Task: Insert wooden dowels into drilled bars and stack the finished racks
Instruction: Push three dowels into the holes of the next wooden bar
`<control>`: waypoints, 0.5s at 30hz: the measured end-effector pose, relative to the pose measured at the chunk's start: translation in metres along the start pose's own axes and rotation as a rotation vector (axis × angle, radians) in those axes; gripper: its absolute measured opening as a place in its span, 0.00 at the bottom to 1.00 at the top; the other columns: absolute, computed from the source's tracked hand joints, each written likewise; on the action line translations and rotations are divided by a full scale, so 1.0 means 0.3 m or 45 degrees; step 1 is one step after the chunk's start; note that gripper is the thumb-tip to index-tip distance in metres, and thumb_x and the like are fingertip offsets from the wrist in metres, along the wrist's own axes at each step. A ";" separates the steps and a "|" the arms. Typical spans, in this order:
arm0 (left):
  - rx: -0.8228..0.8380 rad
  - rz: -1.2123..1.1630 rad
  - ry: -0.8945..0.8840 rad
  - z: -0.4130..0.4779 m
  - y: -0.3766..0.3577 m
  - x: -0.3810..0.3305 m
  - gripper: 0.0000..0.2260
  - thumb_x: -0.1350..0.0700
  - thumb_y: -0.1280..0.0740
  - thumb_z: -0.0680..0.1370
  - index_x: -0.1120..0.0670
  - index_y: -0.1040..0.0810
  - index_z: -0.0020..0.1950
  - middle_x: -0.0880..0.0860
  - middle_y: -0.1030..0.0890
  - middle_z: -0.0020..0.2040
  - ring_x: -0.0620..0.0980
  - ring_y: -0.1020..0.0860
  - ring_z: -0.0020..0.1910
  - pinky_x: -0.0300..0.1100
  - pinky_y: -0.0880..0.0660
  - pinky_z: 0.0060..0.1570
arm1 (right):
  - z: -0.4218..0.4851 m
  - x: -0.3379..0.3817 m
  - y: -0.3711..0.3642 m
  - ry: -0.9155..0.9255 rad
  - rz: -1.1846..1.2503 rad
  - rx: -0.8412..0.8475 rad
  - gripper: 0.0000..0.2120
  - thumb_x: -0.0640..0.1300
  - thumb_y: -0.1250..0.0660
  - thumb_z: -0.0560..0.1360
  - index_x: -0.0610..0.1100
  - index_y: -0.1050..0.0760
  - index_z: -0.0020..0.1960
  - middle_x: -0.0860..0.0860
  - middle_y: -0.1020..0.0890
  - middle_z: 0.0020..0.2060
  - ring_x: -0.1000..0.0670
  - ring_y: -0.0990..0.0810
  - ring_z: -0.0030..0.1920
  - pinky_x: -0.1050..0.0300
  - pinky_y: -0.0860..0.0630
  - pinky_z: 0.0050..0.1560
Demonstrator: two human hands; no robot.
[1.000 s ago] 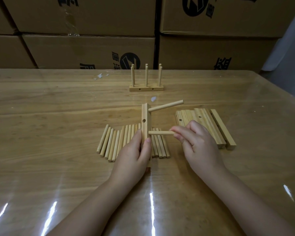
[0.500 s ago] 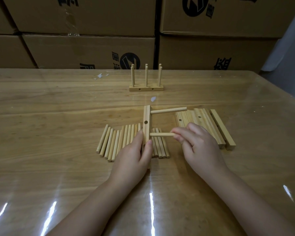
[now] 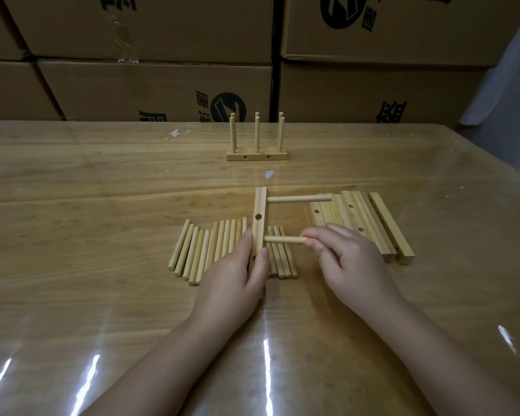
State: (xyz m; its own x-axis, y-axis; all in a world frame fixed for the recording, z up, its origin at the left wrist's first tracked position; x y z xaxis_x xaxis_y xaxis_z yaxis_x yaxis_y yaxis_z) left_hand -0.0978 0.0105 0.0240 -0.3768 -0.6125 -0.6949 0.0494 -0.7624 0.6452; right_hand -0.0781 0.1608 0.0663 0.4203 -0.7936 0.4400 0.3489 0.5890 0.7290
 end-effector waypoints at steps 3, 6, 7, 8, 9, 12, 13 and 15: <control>0.018 0.004 0.000 0.000 -0.002 -0.003 0.17 0.48 0.44 0.80 0.56 0.28 0.62 0.47 0.27 0.29 0.46 0.27 0.28 0.47 0.30 0.32 | 0.000 -0.006 -0.001 -0.027 0.045 -0.003 0.08 0.36 0.35 0.75 0.43 0.19 0.51 0.54 0.20 0.38 0.62 0.28 0.36 0.69 0.33 0.36; 0.020 0.008 -0.006 -0.003 0.001 -0.007 0.18 0.47 0.45 0.79 0.54 0.28 0.63 0.48 0.26 0.29 0.47 0.26 0.29 0.48 0.29 0.32 | -0.002 -0.024 -0.008 -0.098 0.075 0.015 0.08 0.38 0.35 0.76 0.45 0.18 0.51 0.56 0.20 0.38 0.63 0.26 0.37 0.71 0.33 0.35; 0.016 0.020 -0.011 -0.003 0.002 -0.008 0.17 0.47 0.45 0.79 0.54 0.28 0.63 0.47 0.26 0.29 0.47 0.26 0.29 0.47 0.30 0.31 | -0.003 -0.031 -0.011 -0.120 0.084 0.023 0.08 0.39 0.35 0.76 0.45 0.18 0.50 0.56 0.19 0.37 0.61 0.25 0.36 0.70 0.31 0.34; 0.010 0.036 -0.014 -0.004 0.003 -0.009 0.17 0.47 0.44 0.79 0.54 0.28 0.63 0.47 0.27 0.29 0.46 0.26 0.29 0.46 0.31 0.31 | -0.005 -0.038 -0.014 -0.142 0.097 0.033 0.08 0.39 0.35 0.76 0.46 0.18 0.50 0.57 0.20 0.36 0.59 0.25 0.36 0.69 0.30 0.34; 0.006 0.052 -0.015 -0.005 0.004 -0.009 0.17 0.48 0.44 0.79 0.54 0.28 0.64 0.47 0.27 0.28 0.46 0.26 0.28 0.45 0.32 0.30 | -0.007 -0.045 -0.018 -0.161 0.111 0.043 0.08 0.40 0.36 0.76 0.46 0.18 0.49 0.57 0.20 0.35 0.58 0.25 0.36 0.68 0.29 0.35; 0.007 0.074 -0.017 -0.006 0.004 -0.014 0.20 0.46 0.45 0.79 0.53 0.30 0.67 0.46 0.27 0.29 0.45 0.26 0.29 0.44 0.33 0.30 | -0.010 -0.043 -0.018 -0.158 0.124 0.000 0.08 0.38 0.36 0.76 0.45 0.18 0.48 0.57 0.21 0.35 0.59 0.25 0.35 0.70 0.31 0.35; 0.009 0.076 -0.021 -0.006 0.005 -0.017 0.21 0.45 0.46 0.78 0.54 0.31 0.67 0.46 0.27 0.29 0.45 0.26 0.29 0.43 0.32 0.30 | -0.010 -0.032 -0.013 -0.129 0.105 -0.044 0.08 0.37 0.36 0.76 0.44 0.19 0.49 0.56 0.21 0.36 0.61 0.27 0.34 0.72 0.32 0.35; 0.011 0.073 -0.029 -0.005 0.004 -0.020 0.23 0.44 0.48 0.77 0.55 0.30 0.67 0.47 0.27 0.29 0.44 0.26 0.28 0.42 0.32 0.29 | -0.008 -0.004 -0.007 -0.060 0.055 -0.106 0.08 0.39 0.38 0.76 0.42 0.20 0.50 0.57 0.24 0.38 0.63 0.29 0.37 0.73 0.35 0.38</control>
State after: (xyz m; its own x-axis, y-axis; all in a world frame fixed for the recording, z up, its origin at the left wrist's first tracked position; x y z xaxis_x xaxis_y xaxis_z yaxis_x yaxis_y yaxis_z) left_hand -0.0940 0.0130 0.0283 -0.3943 -0.6504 -0.6493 0.0638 -0.7242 0.6867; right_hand -0.0773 0.1609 0.0629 0.3968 -0.7726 0.4956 0.4005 0.6316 0.6639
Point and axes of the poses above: each hand's wrist, its own z-axis towards the middle knuckle, its own y-axis out of the back of the hand, x = y × z, the point moved 9 cm from there along z, towards the middle knuckle
